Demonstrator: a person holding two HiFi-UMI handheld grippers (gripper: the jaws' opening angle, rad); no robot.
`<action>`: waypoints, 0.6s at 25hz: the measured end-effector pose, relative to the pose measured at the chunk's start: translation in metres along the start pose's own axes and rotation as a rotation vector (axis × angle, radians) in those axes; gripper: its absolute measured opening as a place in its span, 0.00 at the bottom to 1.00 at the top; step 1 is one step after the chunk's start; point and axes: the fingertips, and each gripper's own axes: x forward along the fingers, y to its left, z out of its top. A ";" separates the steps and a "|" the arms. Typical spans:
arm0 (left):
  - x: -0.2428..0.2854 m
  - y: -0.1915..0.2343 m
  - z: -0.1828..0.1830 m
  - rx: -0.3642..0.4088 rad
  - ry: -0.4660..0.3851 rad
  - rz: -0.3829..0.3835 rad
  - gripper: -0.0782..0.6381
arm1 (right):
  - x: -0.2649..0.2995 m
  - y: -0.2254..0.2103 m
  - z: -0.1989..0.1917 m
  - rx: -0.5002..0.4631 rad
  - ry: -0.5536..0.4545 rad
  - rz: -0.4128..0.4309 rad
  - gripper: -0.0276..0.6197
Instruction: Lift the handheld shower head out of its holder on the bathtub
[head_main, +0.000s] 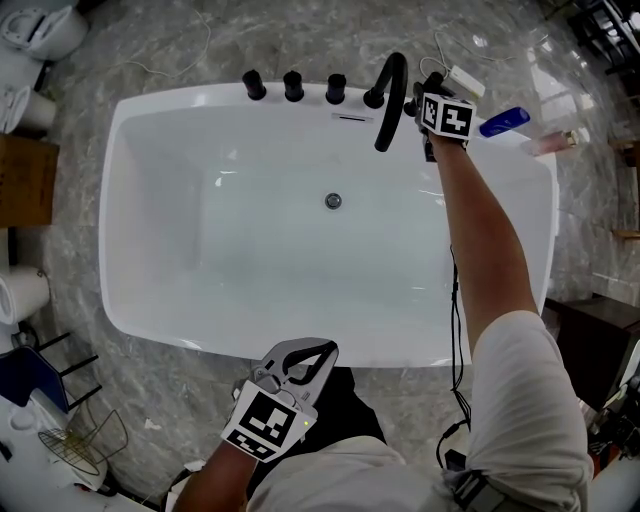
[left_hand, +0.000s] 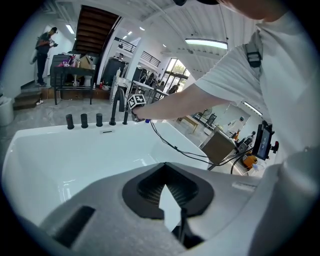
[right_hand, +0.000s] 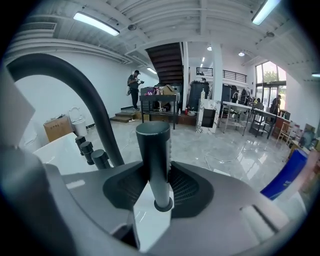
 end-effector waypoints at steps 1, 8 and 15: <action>0.000 -0.001 0.002 0.002 -0.002 -0.001 0.12 | -0.002 0.001 0.002 -0.003 -0.005 0.000 0.27; -0.011 -0.009 0.015 0.004 -0.025 -0.009 0.12 | -0.029 0.003 0.019 -0.008 -0.045 0.001 0.27; -0.027 -0.026 0.034 0.049 -0.057 -0.007 0.12 | -0.062 0.012 0.038 -0.039 -0.070 0.029 0.27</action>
